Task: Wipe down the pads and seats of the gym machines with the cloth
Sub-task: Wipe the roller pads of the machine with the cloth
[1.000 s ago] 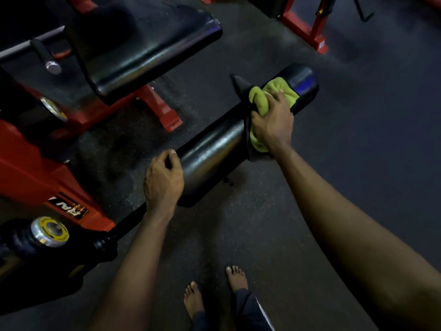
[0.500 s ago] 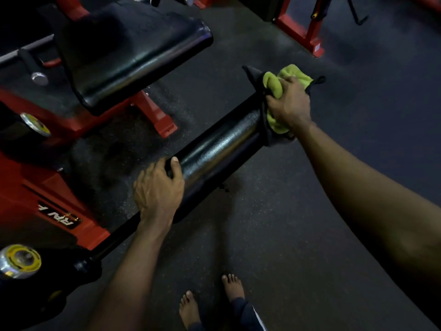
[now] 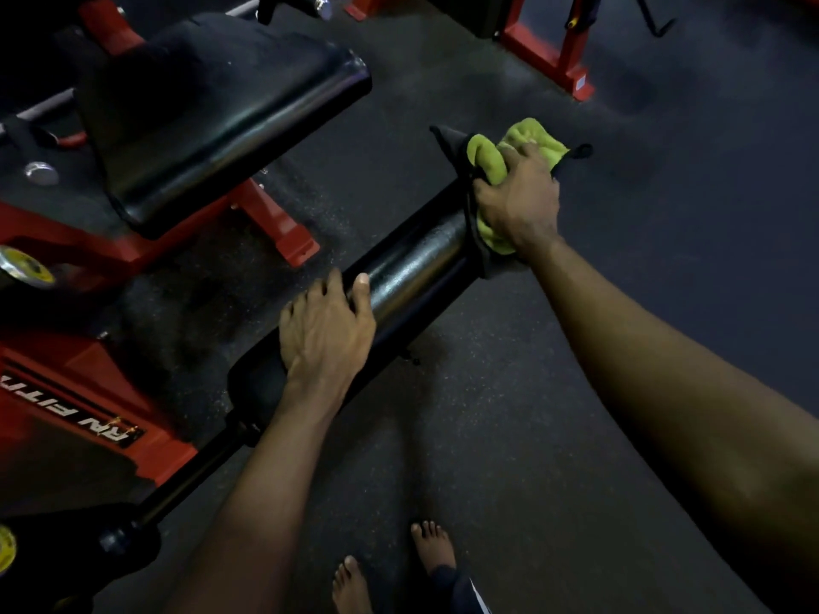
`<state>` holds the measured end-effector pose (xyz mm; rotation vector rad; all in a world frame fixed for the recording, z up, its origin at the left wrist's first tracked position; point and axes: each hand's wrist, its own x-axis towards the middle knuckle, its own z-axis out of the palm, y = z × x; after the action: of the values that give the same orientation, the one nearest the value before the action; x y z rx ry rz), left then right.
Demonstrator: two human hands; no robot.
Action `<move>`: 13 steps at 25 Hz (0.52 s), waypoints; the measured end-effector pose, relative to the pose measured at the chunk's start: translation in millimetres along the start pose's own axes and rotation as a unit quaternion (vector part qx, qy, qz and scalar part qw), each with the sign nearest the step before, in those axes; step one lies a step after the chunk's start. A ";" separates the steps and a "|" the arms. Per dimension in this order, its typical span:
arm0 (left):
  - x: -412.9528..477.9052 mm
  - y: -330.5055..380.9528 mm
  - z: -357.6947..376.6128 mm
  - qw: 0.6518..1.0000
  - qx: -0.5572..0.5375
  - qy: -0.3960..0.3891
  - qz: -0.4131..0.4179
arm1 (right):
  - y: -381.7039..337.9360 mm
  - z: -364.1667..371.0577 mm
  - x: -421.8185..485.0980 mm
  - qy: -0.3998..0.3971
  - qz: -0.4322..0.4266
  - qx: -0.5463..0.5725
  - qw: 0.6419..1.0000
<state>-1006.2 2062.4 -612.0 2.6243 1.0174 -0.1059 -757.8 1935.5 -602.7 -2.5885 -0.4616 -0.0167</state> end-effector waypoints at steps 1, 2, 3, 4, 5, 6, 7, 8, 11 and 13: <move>-0.2 0.5 0.6 1.000 0.009 -0.004 -0.005 | -0.8 3.8 -6.4 0.016 0.027 0.021 0.999; -0.1 1.0 1.4 1.000 0.012 -0.004 -0.012 | -1.0 7.7 -15.9 0.023 0.041 0.037 0.998; 0.2 0.7 1.0 1.000 0.009 -0.005 -0.021 | -0.8 12.6 -27.2 0.022 0.043 0.049 0.998; 2.2 4.5 0.1 1.000 0.000 -0.009 -0.023 | 3.4 14.8 -35.4 0.015 0.038 0.054 0.998; 5.3 12.1 -1.1 1.000 -0.008 -0.010 -0.015 | 9.8 13.4 -38.4 0.006 0.025 0.057 0.998; 9.4 20.7 -2.1 1.000 -0.016 -0.011 0.000 | 15.3 10.3 -34.3 -0.001 0.012 0.054 0.998; 15.0 29.7 -2.9 0.999 -0.023 -0.015 0.018 | 20.0 5.8 -24.0 -0.003 0.004 0.050 0.999; 21.1 36.6 -2.8 0.999 -0.024 -0.020 0.032 | 23.0 2.6 -11.0 -0.001 0.003 0.049 0.999; 29.3 46.1 1.7 0.999 0.010 -0.021 0.042 | 28.0 -0.8 16.0 0.025 0.035 0.066 0.997; 25.2 44.7 2.7 0.999 0.009 -0.027 0.033 | 28.9 2.1 5.0 0.037 0.058 0.108 0.992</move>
<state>-957.6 2046.7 -607.0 2.6538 0.9169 -0.1698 -743.8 1914.6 -617.9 -2.3893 -0.2694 -0.0203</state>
